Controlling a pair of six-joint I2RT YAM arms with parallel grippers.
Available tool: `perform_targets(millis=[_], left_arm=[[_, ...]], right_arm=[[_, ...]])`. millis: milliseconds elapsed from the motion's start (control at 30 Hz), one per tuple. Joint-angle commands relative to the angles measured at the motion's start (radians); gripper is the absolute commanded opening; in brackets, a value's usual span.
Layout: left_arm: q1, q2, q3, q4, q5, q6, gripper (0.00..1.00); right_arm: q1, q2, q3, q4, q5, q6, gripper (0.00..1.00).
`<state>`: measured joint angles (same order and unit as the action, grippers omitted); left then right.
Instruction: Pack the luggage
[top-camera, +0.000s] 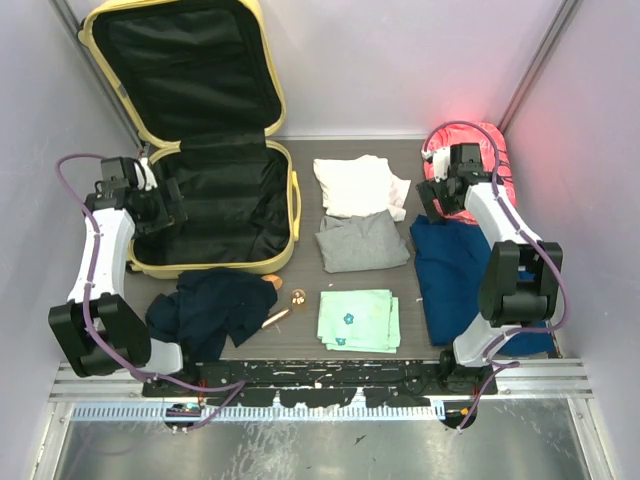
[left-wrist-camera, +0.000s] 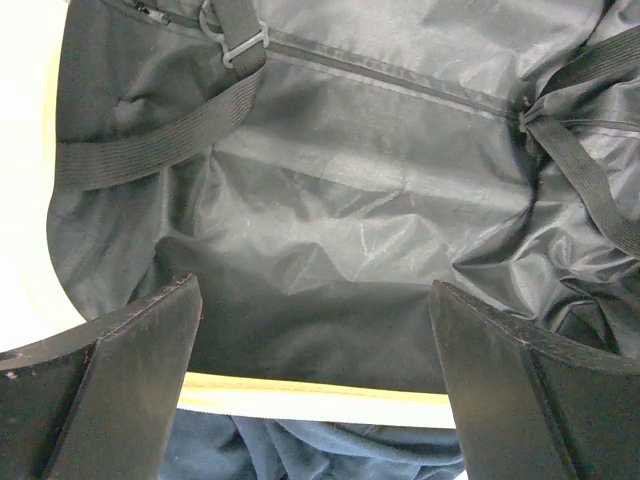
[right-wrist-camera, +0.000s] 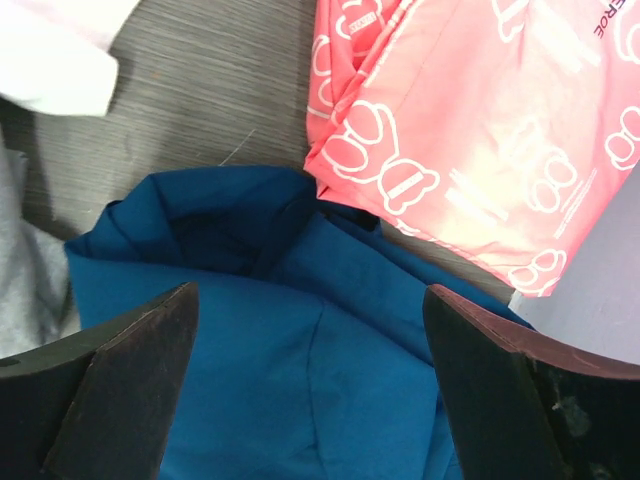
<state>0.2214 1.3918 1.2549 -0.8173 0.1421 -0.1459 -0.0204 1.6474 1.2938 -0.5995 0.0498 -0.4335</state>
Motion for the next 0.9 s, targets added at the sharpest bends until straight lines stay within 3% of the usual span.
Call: perform_targets(millis=[0, 300, 700, 867], left_arm=[[-0.035, -0.038, 0.007, 0.067, -0.003, 0.014, 0.98], [-0.264, -0.026, 0.002, 0.07, -0.213, 0.149, 0.98], [-0.346, 0.021, 0.03, 0.062, -0.205, 0.193, 0.98], [-0.362, 0.037, 0.038, 0.068, -0.233, 0.192, 0.98]], right_arm=[[0.0, 0.043, 0.072, 0.023, 0.07, -0.056, 0.97], [-0.001, 0.193, 0.164, 0.018, 0.109, -0.07, 0.95], [-0.001, 0.378, 0.317, 0.026, 0.135, 0.01, 0.93], [-0.001, 0.442, 0.308, 0.061, 0.208, 0.01, 0.84]])
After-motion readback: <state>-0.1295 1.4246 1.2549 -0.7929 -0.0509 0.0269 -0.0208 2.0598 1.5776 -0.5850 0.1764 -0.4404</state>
